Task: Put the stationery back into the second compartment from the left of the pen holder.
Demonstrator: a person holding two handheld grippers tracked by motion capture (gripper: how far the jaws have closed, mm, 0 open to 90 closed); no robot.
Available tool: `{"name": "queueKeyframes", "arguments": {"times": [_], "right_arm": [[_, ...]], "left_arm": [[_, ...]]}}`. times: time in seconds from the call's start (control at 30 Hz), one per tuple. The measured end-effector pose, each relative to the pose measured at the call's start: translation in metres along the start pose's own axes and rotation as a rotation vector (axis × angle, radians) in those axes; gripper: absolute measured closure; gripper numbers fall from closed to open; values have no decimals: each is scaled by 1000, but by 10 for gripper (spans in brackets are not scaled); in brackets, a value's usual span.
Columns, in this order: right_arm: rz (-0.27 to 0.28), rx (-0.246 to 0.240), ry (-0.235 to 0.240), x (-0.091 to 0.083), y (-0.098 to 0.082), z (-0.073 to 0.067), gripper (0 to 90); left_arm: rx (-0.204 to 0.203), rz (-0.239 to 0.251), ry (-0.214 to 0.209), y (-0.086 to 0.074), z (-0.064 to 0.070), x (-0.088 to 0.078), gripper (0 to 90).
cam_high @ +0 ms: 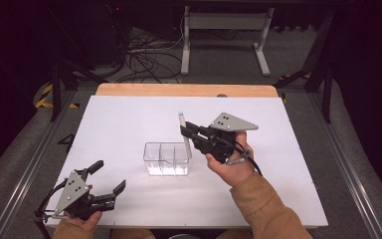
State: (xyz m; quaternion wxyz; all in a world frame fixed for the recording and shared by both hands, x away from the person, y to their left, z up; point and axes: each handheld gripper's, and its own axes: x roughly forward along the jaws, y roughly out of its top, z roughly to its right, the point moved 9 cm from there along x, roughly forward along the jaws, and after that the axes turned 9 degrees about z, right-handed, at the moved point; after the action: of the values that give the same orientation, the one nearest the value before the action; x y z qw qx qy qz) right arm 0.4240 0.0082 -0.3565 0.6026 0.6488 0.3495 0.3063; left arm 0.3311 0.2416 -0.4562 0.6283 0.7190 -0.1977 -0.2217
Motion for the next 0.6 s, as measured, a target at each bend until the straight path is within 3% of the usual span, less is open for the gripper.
{"name": "queueKeyframes", "arguments": {"times": [0.3,0.6], "right_arm": [[49,19,64,13,-3,-13,791],[103,34,93,26,-8,-22,790]], "left_arm": [[0,-1,1,0,0,0,109],[1,-1,1,0,-1,0,109]]}}
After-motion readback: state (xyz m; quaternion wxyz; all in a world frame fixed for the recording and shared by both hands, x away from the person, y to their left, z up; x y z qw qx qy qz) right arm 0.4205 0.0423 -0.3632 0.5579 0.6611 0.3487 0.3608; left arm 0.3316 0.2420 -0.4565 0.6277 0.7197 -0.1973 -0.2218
